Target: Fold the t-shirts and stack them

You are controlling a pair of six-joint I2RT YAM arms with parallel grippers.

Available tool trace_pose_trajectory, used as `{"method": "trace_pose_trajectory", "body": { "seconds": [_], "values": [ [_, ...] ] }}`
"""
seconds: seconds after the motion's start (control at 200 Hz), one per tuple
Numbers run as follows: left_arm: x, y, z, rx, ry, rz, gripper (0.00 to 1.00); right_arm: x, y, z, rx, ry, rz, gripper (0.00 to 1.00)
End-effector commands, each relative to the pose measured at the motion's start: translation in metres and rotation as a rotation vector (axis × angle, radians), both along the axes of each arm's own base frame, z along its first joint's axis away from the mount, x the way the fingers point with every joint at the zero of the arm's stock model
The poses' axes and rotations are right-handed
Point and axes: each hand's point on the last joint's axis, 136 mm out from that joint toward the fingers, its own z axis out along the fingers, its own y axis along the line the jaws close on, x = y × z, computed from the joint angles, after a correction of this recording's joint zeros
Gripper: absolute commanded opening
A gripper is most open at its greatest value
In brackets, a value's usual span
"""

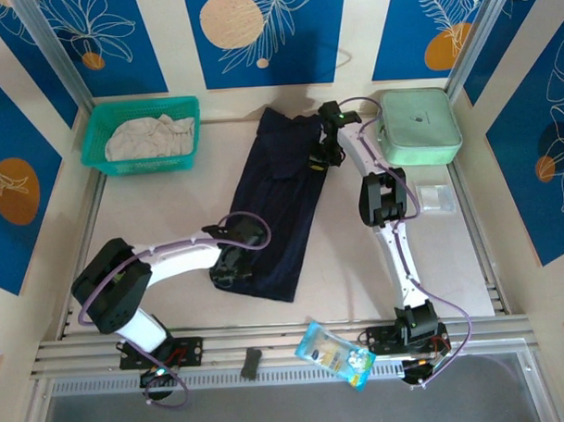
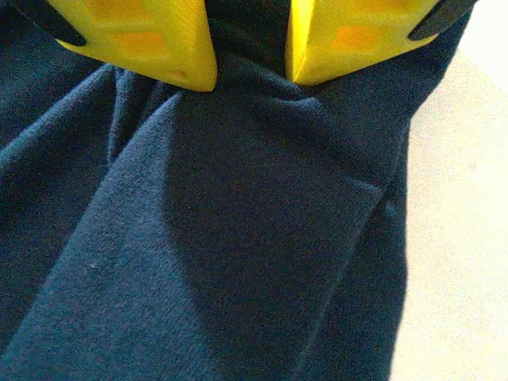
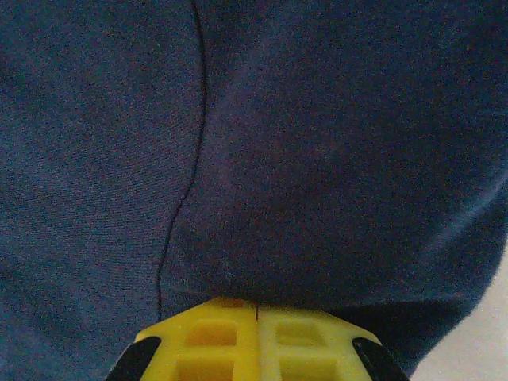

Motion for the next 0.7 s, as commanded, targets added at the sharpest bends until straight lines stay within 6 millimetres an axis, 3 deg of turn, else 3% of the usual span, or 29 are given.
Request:
{"method": "trace_pose_trajectory", "body": {
  "seconds": [0.0,0.205,0.38,0.49,0.595,0.695],
  "values": [
    [-0.044,-0.017,-0.025,-0.022,0.192,0.005,0.32,-0.005,0.003,-0.039,0.021,0.048,0.059,0.0],
    [-0.048,-0.054,-0.023,-0.1,0.209,-0.044,0.33,-0.001,0.007,-0.042,0.038,0.034,0.078,0.0],
    [-0.05,-0.068,-0.016,-0.117,0.206,-0.068,0.34,-0.003,0.008,-0.046,0.044,0.043,0.088,0.0],
    [-0.044,-0.076,0.0,-0.14,0.172,-0.083,0.37,-0.003,0.008,-0.04,0.045,0.033,0.1,0.0],
    [-0.032,-0.074,0.025,-0.107,0.114,-0.109,0.42,0.002,0.006,-0.017,0.028,-0.01,0.109,0.03],
    [-0.014,-0.066,0.059,-0.04,0.028,-0.134,0.51,0.005,0.0,0.025,-0.017,-0.093,0.128,0.13]
  ]
}}
